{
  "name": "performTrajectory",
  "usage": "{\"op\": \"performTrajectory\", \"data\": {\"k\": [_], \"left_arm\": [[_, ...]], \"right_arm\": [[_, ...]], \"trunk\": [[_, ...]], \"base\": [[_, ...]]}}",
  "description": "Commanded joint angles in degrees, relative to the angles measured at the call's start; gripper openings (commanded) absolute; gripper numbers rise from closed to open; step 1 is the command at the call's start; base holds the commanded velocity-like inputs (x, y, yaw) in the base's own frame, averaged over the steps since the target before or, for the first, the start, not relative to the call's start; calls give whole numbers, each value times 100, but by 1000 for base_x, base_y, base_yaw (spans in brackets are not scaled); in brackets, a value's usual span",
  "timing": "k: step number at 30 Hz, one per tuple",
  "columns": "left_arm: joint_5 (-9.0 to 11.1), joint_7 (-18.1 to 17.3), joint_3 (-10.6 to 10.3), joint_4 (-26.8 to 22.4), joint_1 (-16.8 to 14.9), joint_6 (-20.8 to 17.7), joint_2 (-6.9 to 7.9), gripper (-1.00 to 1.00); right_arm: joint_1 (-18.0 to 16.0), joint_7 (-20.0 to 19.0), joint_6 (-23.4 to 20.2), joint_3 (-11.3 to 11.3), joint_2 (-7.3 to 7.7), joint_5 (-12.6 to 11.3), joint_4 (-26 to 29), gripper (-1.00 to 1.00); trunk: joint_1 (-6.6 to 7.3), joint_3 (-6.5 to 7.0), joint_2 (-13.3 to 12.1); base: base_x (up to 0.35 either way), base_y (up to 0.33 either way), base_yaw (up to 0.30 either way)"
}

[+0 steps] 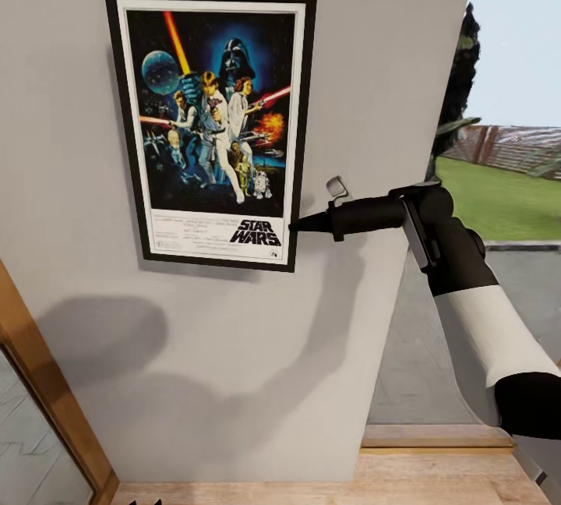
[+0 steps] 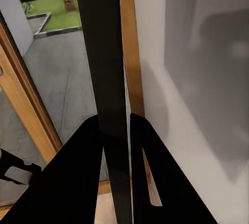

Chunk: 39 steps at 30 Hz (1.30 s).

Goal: Pick up the poster from the kitchen countertop and hang it on one of the wall nails in the kitchen.

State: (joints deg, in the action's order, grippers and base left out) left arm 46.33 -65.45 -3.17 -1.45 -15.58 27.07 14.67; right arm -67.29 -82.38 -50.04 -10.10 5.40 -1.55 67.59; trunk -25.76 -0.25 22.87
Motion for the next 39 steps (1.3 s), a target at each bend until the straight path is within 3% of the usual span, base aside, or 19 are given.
{"op": "performTrajectory", "data": {"k": [1,39], "left_arm": [[34,-12,-34,4,-1,26,1,100],[34,-12,-35,4,-3,26,1,100]], "right_arm": [[-3,-16,-76,-9,4,-21,-4,-100],[-3,-15,-76,-9,4,-21,-1,-100]], "trunk": [[-2,-3,5],[-2,-3,5]], "base": [[3,0,0],[50,0,0]]}}
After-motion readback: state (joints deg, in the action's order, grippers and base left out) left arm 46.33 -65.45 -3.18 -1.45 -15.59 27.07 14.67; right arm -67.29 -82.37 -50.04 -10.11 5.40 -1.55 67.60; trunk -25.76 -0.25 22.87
